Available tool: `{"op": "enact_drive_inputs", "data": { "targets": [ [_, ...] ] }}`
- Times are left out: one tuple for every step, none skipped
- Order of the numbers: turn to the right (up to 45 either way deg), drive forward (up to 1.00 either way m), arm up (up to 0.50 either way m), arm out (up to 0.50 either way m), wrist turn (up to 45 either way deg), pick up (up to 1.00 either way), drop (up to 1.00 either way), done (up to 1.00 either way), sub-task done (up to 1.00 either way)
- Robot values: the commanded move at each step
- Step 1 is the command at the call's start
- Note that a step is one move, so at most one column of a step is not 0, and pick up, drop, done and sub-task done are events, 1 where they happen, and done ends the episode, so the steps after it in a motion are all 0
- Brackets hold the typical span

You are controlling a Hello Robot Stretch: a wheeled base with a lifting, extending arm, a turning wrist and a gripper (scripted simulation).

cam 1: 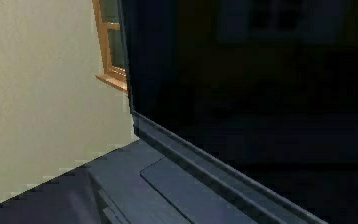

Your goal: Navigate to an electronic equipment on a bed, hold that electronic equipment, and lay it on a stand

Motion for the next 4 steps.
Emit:
{"op": "enact_drive_inputs", "data": {
  "targets": [
    [45.0,0.0,0.0,0.0,0.0,0.0,0.0,0.0,0.0],
    [24.0,0.0,0.0,0.0,0.0,0.0,0.0,0.0,0.0],
    [-45.0,0.0,0.0,0.0,0.0,0.0,0.0,0.0,0.0],
    [-27.0,0.0,0.0,0.0,0.0,0.0,0.0,0.0,0.0]
  ]
}}
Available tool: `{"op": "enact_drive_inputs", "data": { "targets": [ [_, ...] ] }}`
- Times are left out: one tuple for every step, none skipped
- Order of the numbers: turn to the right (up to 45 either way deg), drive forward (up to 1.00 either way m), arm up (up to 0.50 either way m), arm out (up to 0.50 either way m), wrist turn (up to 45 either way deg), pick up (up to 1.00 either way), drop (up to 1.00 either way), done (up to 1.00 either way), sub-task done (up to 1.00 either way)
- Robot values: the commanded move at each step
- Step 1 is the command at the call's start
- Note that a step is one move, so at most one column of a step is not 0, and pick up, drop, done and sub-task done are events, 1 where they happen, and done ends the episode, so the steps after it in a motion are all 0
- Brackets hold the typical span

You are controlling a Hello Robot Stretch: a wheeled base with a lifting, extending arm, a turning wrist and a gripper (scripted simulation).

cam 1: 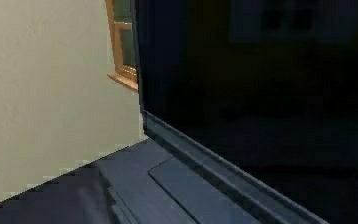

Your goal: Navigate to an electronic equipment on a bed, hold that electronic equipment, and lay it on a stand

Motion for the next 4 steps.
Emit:
{"op": "enact_drive_inputs", "data": {
  "targets": [
    [45.0,0.0,0.0,0.0,0.0,0.0,0.0,0.0,0.0],
    [27.0,0.0,0.0,0.0,0.0,0.0,0.0,0.0,0.0],
    [-45.0,0.0,0.0,0.0,0.0,0.0,0.0,0.0,0.0],
    [-18.0,0.0,0.0,0.0,0.0,0.0,0.0,0.0,0.0]
  ]
}}
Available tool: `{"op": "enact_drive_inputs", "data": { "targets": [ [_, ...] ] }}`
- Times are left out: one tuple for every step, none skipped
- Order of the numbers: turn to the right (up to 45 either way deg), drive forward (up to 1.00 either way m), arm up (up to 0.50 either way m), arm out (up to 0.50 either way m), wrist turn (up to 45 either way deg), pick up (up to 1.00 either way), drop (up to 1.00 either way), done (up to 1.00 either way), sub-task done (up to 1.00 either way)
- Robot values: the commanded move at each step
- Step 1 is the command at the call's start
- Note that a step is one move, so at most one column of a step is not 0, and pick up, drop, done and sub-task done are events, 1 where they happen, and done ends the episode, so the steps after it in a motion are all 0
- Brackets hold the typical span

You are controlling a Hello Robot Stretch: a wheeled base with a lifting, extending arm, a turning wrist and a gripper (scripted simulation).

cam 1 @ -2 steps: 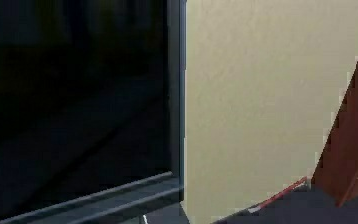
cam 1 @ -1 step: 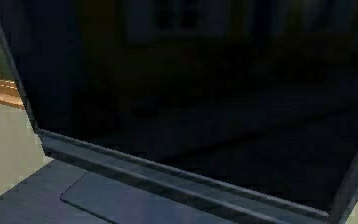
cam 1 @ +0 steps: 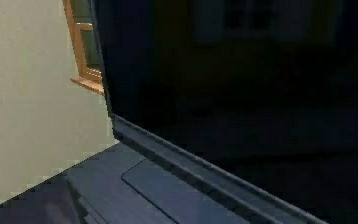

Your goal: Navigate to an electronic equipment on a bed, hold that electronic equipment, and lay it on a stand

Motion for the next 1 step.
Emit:
{"op": "enact_drive_inputs", "data": {
  "targets": [
    [45.0,0.0,0.0,0.0,0.0,0.0,0.0,0.0,0.0]
  ]
}}
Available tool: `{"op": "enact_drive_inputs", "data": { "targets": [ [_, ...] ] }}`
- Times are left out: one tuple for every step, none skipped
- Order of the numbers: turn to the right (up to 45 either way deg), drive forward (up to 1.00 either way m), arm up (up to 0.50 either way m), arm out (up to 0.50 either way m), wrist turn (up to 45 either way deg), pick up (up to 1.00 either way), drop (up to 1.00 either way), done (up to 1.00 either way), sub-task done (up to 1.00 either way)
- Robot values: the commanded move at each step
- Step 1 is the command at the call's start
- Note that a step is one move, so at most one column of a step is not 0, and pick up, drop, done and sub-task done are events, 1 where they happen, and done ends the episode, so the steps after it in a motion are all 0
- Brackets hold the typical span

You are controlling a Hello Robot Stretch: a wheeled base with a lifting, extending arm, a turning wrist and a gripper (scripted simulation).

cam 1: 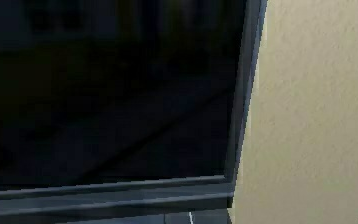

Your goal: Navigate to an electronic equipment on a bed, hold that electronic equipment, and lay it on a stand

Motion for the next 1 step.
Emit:
{"op": "enact_drive_inputs", "data": {
  "targets": [
    [15.0,0.0,0.0,0.0,0.0,0.0,0.0,0.0,0.0]
  ]
}}
